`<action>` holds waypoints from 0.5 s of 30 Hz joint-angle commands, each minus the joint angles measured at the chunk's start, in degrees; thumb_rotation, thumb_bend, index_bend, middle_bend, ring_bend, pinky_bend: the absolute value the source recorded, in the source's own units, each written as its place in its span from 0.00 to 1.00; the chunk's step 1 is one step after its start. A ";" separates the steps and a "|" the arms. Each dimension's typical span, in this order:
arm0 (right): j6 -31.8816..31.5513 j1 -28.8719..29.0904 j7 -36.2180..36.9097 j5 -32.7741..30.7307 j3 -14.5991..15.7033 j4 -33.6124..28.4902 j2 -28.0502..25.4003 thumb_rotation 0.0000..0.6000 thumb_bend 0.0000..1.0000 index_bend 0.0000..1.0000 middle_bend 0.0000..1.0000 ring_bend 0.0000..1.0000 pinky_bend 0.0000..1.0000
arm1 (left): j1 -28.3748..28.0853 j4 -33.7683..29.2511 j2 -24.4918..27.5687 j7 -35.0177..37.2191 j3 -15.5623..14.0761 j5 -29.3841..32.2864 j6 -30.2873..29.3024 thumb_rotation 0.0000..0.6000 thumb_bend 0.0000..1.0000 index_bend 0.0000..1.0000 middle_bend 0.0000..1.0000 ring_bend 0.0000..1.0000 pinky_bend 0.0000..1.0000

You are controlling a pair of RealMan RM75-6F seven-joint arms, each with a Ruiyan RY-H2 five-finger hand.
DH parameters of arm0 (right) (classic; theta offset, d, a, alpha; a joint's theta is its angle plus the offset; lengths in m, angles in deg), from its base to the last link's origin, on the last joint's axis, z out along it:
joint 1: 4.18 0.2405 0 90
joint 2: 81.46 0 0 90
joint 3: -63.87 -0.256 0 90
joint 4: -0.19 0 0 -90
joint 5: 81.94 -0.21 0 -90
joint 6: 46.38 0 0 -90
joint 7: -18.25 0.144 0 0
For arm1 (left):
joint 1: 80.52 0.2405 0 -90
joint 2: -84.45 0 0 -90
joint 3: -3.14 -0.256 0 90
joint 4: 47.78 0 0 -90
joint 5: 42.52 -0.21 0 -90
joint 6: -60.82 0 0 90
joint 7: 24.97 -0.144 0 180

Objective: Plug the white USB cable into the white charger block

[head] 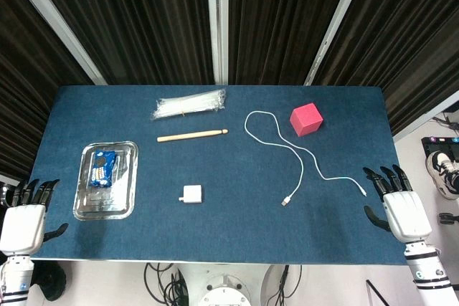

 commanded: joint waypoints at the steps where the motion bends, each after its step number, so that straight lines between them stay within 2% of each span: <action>1: 0.48 0.24 -0.45 -0.14 -0.38 -0.04 0.13 1.00 0.24 0.11 0.24 0.09 0.00 | -0.15 0.07 -0.20 -0.16 0.19 0.31 0.35 1.00 0.07 0.13 0.16 0.07 0.00; 8: 2.73 1.29 -0.88 1.59 -0.09 -0.52 -0.31 1.00 0.24 0.14 0.26 0.09 0.00 | -0.12 0.18 -0.47 -0.28 0.12 0.15 0.54 1.00 0.07 0.13 0.16 0.07 0.00; 15: 13.72 8.82 -4.61 6.05 0.07 -0.50 1.15 1.00 0.24 0.15 0.26 0.09 0.00 | 0.43 0.14 -0.88 0.25 0.06 -0.42 -0.41 1.00 0.07 0.13 0.16 0.07 0.00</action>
